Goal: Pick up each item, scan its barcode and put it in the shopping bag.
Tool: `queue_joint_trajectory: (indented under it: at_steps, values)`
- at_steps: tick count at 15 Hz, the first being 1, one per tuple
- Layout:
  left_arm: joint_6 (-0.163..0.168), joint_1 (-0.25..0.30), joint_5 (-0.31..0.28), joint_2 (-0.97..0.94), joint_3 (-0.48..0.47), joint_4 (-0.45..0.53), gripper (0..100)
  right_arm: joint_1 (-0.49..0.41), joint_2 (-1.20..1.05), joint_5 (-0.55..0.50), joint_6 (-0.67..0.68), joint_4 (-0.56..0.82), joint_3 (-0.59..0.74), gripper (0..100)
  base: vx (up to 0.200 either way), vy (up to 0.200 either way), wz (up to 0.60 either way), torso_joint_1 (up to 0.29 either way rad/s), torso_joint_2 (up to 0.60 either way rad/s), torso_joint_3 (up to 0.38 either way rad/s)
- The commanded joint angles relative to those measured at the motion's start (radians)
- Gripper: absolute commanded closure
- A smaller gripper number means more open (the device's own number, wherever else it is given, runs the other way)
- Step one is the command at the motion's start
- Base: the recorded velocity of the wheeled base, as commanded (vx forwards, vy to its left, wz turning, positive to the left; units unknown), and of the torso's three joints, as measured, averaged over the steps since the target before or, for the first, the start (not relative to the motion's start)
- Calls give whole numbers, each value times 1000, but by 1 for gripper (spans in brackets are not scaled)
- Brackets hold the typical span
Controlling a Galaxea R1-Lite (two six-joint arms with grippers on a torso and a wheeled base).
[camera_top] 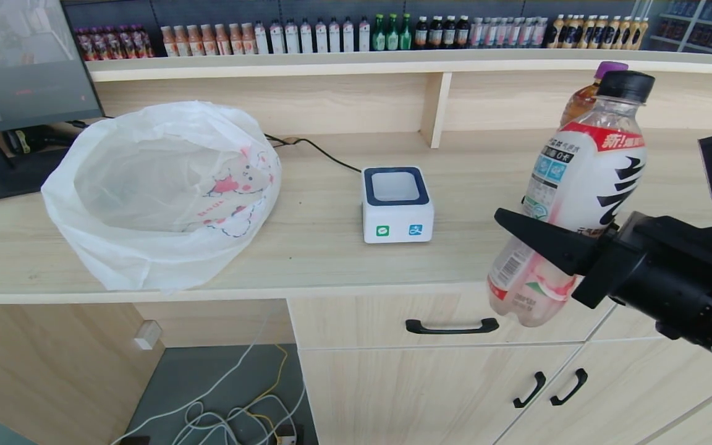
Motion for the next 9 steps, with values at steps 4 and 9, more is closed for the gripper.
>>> queue_joint_trajectory:
  at_steps: [4, 9]
  values:
    - [0, 1, 0, 0, 0, 0, 0, 14, 0, 92, 128, -1, 7, 100, 0, 0, 0, 0, 0, 0]
    - [0, 0, 0, 0, 0, 0, 0, 45, 17, 265, 226, -2, -31, 100, 0, 0, 0, 0, 0, 0]
